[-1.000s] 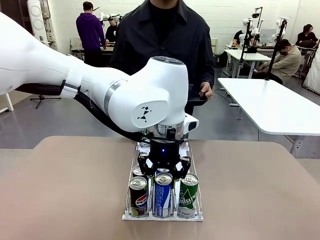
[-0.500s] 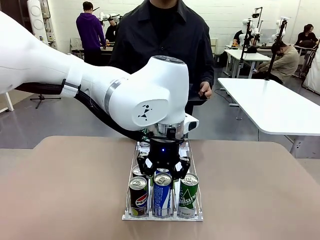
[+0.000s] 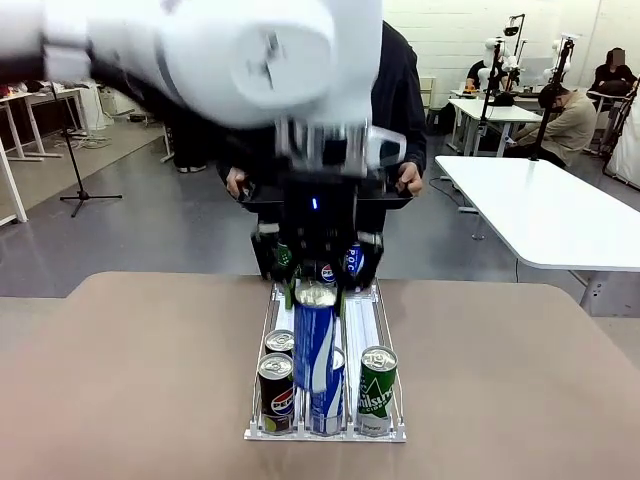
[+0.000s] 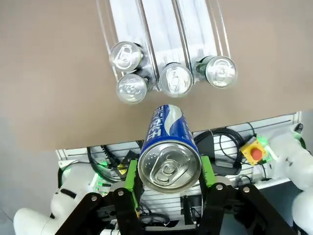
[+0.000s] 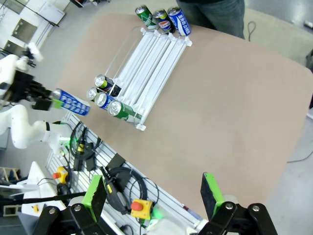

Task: Retrieve and hand over the desired beverage to the person.
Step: Pick up another can of the same type that the person held from the Automatic Can Dispenser.

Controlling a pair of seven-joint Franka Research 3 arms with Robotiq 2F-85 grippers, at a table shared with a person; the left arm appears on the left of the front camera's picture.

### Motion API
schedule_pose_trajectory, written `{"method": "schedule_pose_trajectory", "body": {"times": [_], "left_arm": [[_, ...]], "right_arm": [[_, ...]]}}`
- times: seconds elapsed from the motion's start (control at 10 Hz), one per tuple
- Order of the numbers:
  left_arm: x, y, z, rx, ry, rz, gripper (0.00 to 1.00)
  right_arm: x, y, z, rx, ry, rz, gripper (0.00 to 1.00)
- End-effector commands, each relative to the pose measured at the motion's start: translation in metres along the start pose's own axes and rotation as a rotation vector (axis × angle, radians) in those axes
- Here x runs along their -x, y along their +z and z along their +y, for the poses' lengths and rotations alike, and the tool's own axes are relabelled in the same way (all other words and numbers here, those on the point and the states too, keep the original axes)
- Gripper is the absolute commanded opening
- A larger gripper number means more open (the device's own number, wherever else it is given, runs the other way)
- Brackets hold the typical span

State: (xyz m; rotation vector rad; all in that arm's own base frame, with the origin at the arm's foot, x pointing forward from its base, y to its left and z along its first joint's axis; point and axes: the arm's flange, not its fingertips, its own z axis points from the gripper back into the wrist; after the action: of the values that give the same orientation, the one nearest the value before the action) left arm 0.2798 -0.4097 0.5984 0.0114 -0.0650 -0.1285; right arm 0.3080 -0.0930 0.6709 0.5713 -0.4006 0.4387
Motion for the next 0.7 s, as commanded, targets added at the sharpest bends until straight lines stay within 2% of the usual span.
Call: {"method": "schedule_pose_trajectory", "body": {"times": [0.0, 0.2, 0.6], "left_arm": [[-0.001, 0.050, 0.004, 0.008, 0.023, -0.068, 0.24], [-0.003, 0.093, 0.004, 0.010, 0.043, -0.116, 0.24], [-0.024, 0.121, 0.014, 0.002, 0.086, -0.112, 0.24]], "right_arm": [[-0.001, 0.001, -0.002, -0.021, 0.014, -0.004, 1.00], [-0.001, 0.001, -0.002, -0.021, 0.014, -0.004, 1.00], [-0.001, 0.001, -0.002, -0.021, 0.014, -0.004, 1.00]]}}
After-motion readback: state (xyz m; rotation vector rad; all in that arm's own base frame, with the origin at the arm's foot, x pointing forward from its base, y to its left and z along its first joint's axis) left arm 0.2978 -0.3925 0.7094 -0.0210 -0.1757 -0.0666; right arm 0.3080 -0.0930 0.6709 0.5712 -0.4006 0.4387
